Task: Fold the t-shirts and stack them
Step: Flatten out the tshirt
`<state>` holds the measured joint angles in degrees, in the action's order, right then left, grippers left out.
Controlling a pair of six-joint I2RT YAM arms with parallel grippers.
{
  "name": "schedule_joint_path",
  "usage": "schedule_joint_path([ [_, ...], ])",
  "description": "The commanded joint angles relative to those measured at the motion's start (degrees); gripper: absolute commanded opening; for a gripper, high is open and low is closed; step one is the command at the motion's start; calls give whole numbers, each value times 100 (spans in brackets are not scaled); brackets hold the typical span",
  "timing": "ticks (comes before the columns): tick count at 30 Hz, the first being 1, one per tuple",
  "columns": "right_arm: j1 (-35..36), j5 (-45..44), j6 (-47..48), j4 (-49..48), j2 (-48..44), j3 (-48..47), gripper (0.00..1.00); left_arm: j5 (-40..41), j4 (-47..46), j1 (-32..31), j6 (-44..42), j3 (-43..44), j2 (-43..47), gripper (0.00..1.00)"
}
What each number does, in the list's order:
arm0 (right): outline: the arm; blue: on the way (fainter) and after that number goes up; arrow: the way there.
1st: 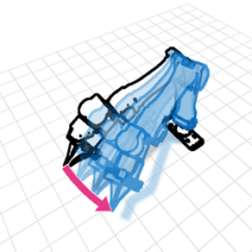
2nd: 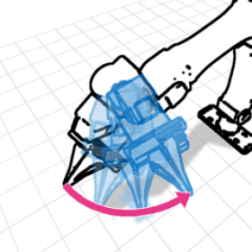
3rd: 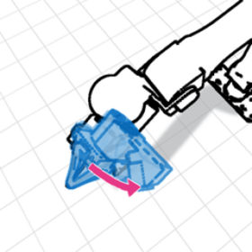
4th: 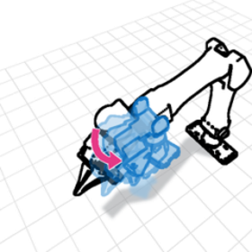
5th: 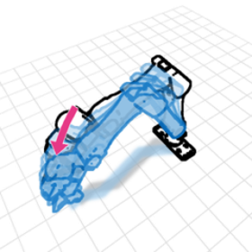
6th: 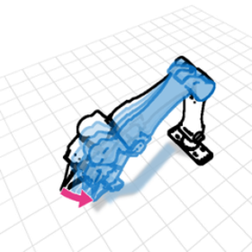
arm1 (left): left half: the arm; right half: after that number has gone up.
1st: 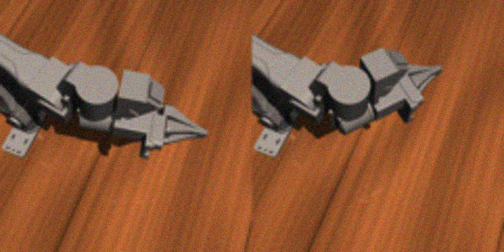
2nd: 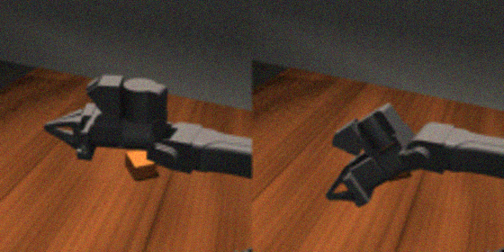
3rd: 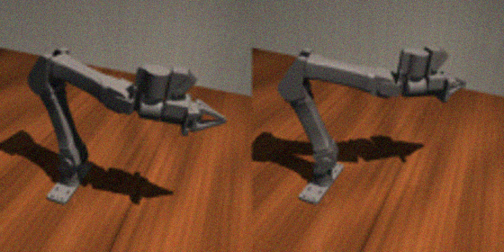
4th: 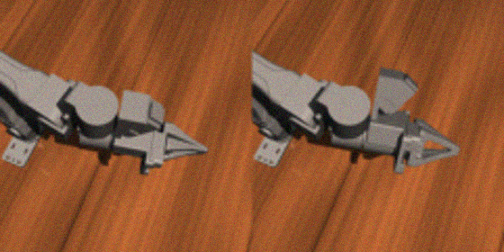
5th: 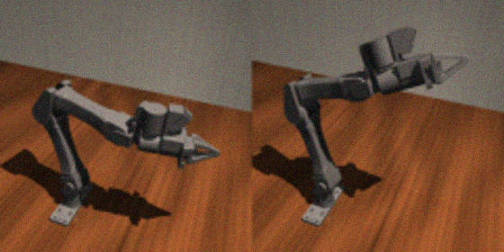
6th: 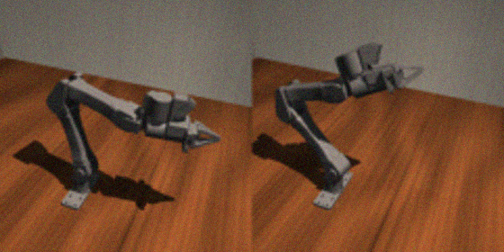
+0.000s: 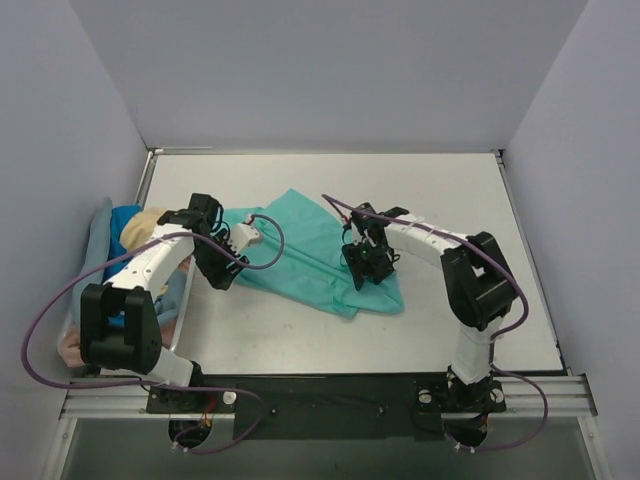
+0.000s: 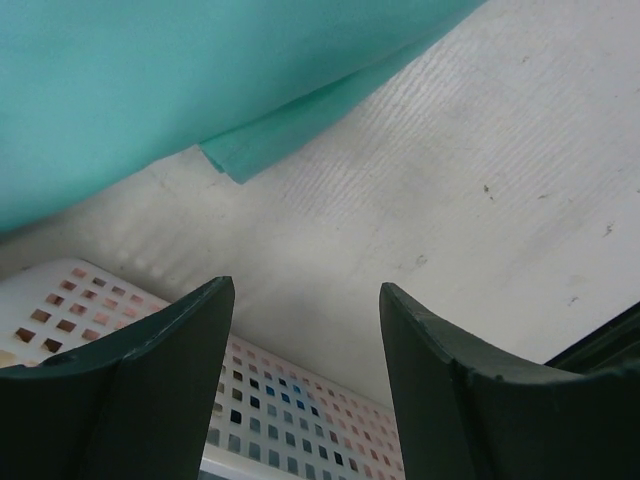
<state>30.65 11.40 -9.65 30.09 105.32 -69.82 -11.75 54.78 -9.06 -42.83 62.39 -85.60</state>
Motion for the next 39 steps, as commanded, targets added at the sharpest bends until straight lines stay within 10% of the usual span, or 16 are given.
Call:
schedule_joint_path([
  [1,327,-216,210,155,410,-392,50,-12,-468,1,-340,124,-254,70],
  [7,336,-849,86,147,192,-137,0,-213,-724,-192,-979,116,-475,71],
  [16,371,-367,227,147,-723,-181,0,-1153,-821,-228,-2967,-316,-351,72],
  [28,354,-243,192,235,-767,-207,0,-839,-1136,-289,-3601,-385,-940,66],
  [32,319,-270,156,235,-907,-181,0,-698,-1558,-298,-3461,-500,-1028,44],
  [33,318,-287,148,235,-969,-181,0,-689,-1541,-298,-3434,-456,-1029,9],
  [34,257,-305,113,226,-1021,-190,0,-645,-1515,-289,-3286,-404,-1011,0],
  [39,-129,-270,-107,243,-1548,-233,0,-434,-1198,-228,-2802,-105,-555,0],
])
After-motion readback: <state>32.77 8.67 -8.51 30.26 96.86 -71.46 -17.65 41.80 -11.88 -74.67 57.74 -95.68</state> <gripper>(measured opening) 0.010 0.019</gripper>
